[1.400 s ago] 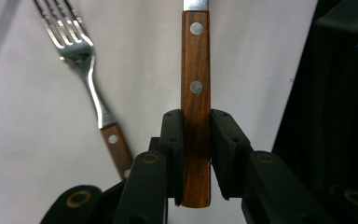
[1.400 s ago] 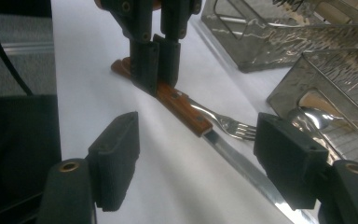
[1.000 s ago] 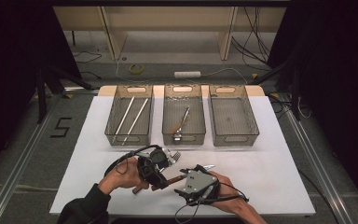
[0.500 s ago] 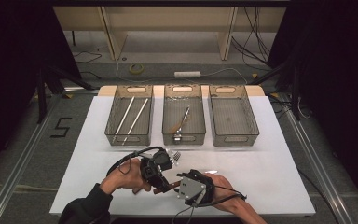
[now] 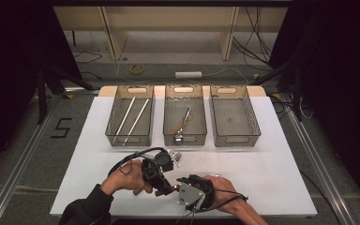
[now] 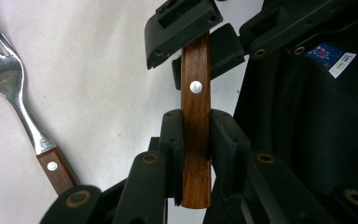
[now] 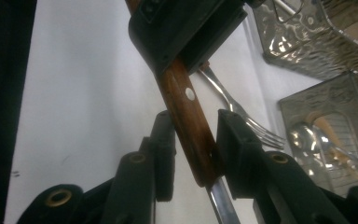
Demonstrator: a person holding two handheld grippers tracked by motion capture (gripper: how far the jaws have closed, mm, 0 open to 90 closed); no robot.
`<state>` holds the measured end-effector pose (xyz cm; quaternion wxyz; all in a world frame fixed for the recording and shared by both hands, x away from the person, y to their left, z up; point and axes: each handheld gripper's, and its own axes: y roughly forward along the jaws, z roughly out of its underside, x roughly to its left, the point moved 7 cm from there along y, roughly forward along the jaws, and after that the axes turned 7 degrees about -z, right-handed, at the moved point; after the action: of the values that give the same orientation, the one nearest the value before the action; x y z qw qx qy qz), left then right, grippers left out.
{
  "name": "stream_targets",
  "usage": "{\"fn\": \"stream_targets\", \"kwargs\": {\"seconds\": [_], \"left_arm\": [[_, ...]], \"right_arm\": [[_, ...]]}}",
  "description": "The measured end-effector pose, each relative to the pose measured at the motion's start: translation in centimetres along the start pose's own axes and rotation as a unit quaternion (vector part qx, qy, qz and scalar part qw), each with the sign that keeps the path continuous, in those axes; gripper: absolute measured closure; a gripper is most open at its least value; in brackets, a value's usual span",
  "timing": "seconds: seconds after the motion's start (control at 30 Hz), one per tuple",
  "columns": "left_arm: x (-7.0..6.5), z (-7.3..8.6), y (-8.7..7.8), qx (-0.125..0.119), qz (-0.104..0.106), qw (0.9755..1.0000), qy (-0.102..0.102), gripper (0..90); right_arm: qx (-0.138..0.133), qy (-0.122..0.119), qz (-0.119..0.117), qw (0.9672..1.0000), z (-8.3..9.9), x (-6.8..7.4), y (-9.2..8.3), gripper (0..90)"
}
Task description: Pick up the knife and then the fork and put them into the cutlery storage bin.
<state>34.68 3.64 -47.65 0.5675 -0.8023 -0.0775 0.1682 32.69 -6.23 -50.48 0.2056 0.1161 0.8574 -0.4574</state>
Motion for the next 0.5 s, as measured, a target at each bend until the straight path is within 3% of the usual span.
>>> {"fn": "stream_targets", "kwargs": {"seconds": [0.07,0.13,0.3,0.4,0.5], "left_arm": [[-0.06,-0.06,-0.08,-0.005,-0.002,1.0,0.001,74.8],[0.06,-0.15,-0.24,-0.011,-0.005,0.9999,0.003,73.9],[0.14,-0.21,-0.23,-0.018,-0.012,0.9997,0.006,71.1],[0.16,-0.36,-0.04,-0.023,-0.018,0.9996,0.003,70.3],[0.43,-0.47,-0.26,-0.033,-0.03,0.999,-0.004,65.5]], "right_arm": [[0.005,-0.006,-0.006,0.9999,0.1,0.14,-0.06,71.8],[0.01,-0.03,-0.007,0.9995,0.29,0.1,-0.1,74.7],[0.004,-0.041,-0.015,0.999,0.28,0.11,-0.5,81.0],[0.009,-0.043,-0.018,0.9989,0.47,0.06,-0.45,81.2],[0.01,-0.027,-0.023,0.9993,0.71,0.07,-0.55,81.3]]}}
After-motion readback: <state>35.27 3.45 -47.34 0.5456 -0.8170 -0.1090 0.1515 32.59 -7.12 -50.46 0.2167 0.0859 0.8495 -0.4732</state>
